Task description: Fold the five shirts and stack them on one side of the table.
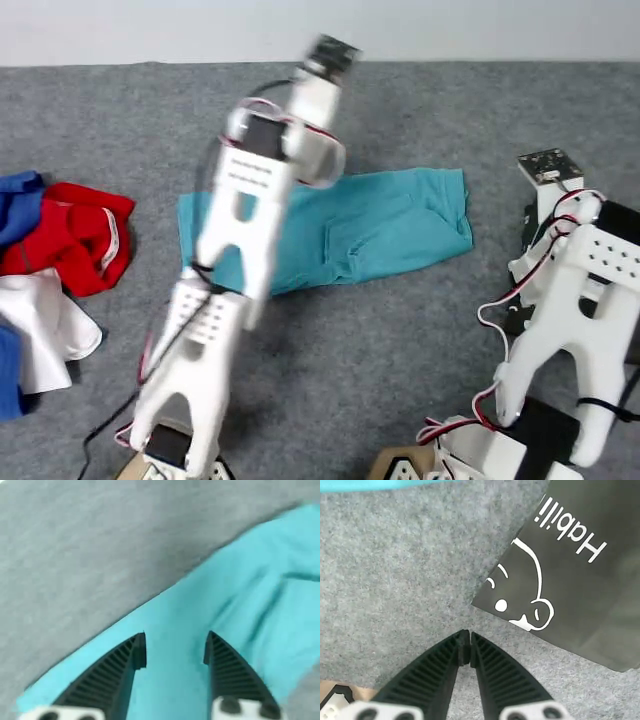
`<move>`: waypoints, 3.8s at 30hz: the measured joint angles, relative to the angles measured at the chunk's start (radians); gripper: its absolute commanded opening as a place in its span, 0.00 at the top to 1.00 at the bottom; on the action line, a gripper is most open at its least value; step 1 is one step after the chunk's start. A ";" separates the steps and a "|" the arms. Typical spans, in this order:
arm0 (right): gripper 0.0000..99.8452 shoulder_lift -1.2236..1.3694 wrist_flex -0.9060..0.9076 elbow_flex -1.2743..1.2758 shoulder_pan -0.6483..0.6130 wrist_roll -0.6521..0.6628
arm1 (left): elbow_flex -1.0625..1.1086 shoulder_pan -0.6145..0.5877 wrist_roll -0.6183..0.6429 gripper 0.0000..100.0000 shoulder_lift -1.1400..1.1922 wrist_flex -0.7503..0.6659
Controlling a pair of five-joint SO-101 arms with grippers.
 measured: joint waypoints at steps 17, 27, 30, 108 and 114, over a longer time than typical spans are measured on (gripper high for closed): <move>0.99 0.000 0.000 0.000 0.041 0.000 | 0.766 -0.468 -0.218 0.80 -0.364 -0.002; 0.99 0.000 0.000 0.000 0.041 0.000 | 0.769 -0.517 -0.281 0.75 -0.201 -0.005; 0.99 0.000 0.000 0.000 0.041 0.000 | 0.743 -0.519 -0.282 0.75 -0.158 -0.005; 0.99 0.000 0.000 0.000 0.072 0.000 | 0.701 -0.511 -0.302 1.00 -0.190 0.000; 0.99 0.000 0.000 0.000 0.072 0.000 | 0.701 -0.367 -0.232 1.00 -0.350 0.000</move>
